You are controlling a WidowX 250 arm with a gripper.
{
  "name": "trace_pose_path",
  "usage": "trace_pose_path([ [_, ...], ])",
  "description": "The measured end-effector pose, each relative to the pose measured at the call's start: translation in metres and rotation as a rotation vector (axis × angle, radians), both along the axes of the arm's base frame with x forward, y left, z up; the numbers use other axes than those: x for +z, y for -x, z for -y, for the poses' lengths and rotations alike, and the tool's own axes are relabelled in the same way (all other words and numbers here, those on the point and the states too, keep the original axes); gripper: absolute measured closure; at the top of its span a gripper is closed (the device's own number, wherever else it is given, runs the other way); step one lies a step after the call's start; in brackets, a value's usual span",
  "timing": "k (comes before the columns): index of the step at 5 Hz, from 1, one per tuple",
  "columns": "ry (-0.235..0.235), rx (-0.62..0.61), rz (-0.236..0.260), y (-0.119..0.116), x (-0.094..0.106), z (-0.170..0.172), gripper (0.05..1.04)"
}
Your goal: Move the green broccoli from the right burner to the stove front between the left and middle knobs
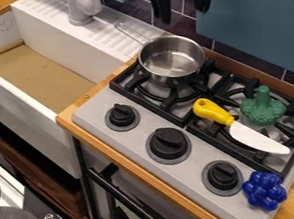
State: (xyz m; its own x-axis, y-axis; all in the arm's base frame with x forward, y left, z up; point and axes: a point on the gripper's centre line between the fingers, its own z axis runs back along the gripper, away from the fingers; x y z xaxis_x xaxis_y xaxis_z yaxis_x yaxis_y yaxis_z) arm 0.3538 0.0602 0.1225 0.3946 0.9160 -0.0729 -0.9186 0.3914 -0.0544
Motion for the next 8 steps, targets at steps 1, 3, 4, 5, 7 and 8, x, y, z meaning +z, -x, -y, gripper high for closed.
trace_pose_path([
  [1,0.008,0.007,-0.032,0.003,-0.013,0.001,0.084],
  [3,0.028,0.055,0.062,0.015,-0.021,0.049,0.084],
  [4,0.026,0.076,0.082,0.02,-0.032,0.08,0.084],
  [5,0.031,0.082,0.06,0.021,-0.03,0.11,0.084],
  [7,0.059,0.179,0.086,0.002,-0.051,0.137,0.084],
  [8,0.047,0.191,0.068,-0.008,-0.065,0.14,0.084],
])
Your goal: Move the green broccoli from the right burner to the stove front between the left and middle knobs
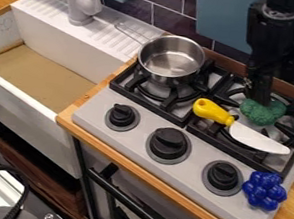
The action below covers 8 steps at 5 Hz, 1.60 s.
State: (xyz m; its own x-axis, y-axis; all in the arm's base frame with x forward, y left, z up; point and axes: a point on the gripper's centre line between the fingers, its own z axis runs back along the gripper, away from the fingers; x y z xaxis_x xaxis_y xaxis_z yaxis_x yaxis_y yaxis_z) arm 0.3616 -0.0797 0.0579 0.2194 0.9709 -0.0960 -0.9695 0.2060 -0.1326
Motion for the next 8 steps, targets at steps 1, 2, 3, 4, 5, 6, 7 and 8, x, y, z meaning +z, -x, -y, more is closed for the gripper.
trace_pose_path([
  [1,-0.02,0.008,-0.024,-0.001,-0.013,0.002,0.084],
  [2,-0.059,0.013,-0.012,-0.005,-0.02,0.003,0.134],
  [3,-0.062,0.025,-0.021,-0.004,-0.02,0.002,0.406],
  [4,-0.083,0.03,-0.022,-0.003,-0.02,-0.001,0.679],
  [5,-0.094,0.032,-0.029,-0.003,-0.019,-0.002,0.776],
  [6,-0.099,0.037,-0.036,-0.002,-0.019,-0.003,0.777],
  [7,-0.1,0.056,-0.043,-0.002,-0.018,-0.005,0.777],
  [8,-0.082,0.113,0.01,-0.007,0.005,-0.012,0.777],
])
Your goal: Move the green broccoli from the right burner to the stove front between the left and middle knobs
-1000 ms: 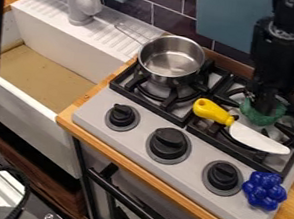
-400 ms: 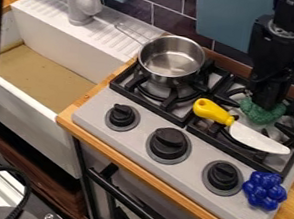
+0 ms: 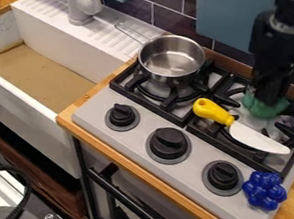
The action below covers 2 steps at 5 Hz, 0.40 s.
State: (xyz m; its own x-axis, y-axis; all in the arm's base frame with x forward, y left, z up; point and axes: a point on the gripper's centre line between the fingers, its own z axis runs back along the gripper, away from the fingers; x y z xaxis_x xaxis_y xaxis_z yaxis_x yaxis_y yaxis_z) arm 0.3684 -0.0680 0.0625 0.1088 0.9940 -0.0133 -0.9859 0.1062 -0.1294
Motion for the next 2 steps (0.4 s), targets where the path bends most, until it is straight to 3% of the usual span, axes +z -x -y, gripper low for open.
trace_pose_path([
  [1,0.033,0.029,0.053,0.001,0.032,-0.012,0.777],
  [2,0.045,0.025,0.078,0.012,0.048,-0.034,0.778],
])
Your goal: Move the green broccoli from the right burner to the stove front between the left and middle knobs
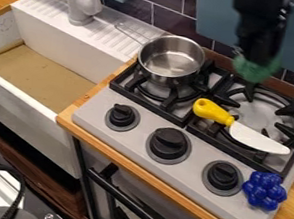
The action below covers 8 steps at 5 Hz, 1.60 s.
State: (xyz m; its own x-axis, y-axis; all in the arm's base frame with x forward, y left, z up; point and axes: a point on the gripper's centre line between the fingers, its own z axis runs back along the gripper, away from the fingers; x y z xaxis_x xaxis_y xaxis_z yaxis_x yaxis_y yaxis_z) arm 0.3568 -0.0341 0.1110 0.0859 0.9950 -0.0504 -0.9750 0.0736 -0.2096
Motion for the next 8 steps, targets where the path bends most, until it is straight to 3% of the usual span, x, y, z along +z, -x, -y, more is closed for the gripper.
trace_pose_path([
  [2,0.001,-0.068,-0.119,0.037,-0.001,-0.062,0.778],
  [4,0.002,-0.168,-0.142,0.066,-0.017,-0.107,0.779],
  [6,-0.005,-0.28,-0.127,0.086,-0.031,-0.115,0.779],
  [8,-0.031,-0.305,-0.067,0.085,-0.052,-0.102,0.779],
])
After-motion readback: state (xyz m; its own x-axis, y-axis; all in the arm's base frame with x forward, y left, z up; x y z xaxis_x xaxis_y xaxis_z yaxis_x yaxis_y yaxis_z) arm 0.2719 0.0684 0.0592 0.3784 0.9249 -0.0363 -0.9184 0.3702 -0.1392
